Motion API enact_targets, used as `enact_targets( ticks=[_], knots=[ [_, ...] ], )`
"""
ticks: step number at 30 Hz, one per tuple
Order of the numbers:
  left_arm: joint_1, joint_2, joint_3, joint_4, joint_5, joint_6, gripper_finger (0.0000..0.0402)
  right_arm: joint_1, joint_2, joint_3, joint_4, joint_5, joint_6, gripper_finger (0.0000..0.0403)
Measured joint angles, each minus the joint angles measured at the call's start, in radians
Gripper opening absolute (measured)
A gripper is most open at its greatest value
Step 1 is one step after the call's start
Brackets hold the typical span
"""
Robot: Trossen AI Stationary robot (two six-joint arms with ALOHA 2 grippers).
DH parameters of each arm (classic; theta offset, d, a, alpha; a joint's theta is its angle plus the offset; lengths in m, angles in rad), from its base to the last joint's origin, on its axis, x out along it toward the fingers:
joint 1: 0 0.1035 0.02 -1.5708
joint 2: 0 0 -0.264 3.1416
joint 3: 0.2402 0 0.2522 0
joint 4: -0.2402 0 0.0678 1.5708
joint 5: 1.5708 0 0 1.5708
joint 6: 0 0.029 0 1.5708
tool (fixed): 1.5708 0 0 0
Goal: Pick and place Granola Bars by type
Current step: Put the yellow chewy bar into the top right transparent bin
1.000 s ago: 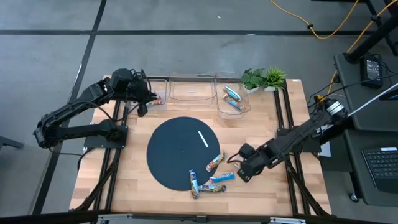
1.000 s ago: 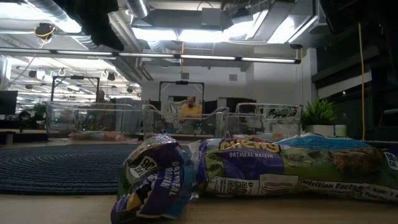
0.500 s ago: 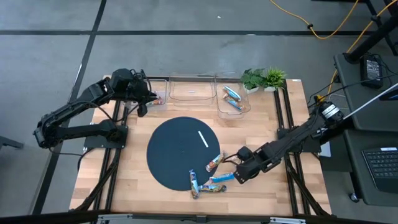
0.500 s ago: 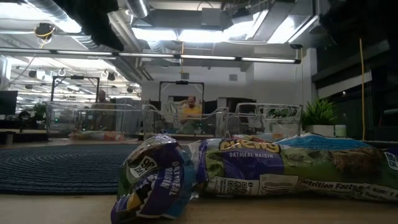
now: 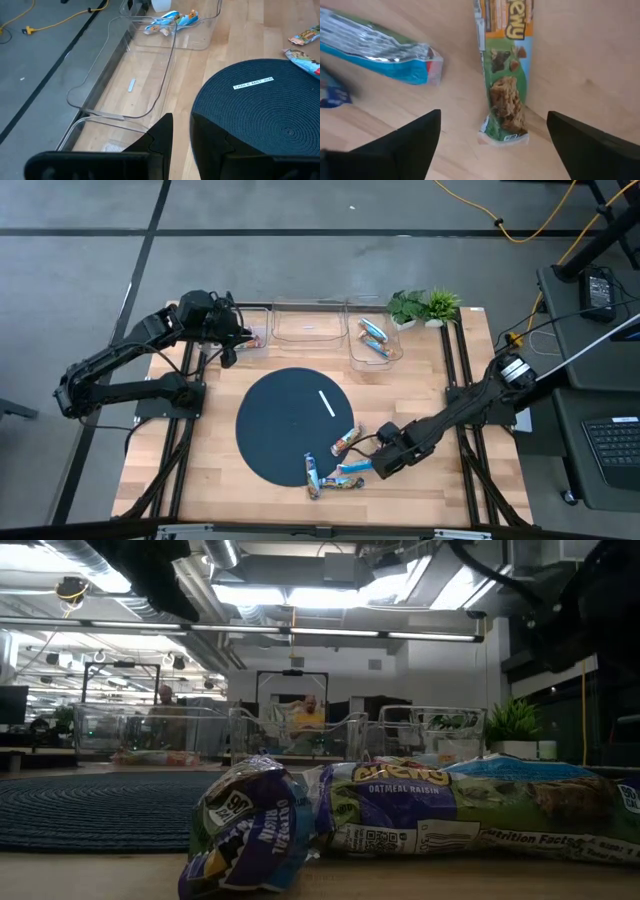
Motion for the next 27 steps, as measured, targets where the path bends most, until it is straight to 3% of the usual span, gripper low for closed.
enact_targets(
  ticks=[14, 27],
  knots=[
    [0.0, 0.0, 0.0, 0.0, 0.0, 0.026, 0.0061, -0.015, 0.071, 0.0, 0.003, -0.044, -0.003, 0.0258],
    [0.0, 0.0, 0.0, 0.0, 0.0, 0.026, 0.0061, -0.026, 0.071, 0.0, 0.0, -0.062, -0.013, 0.0053]
  ],
)
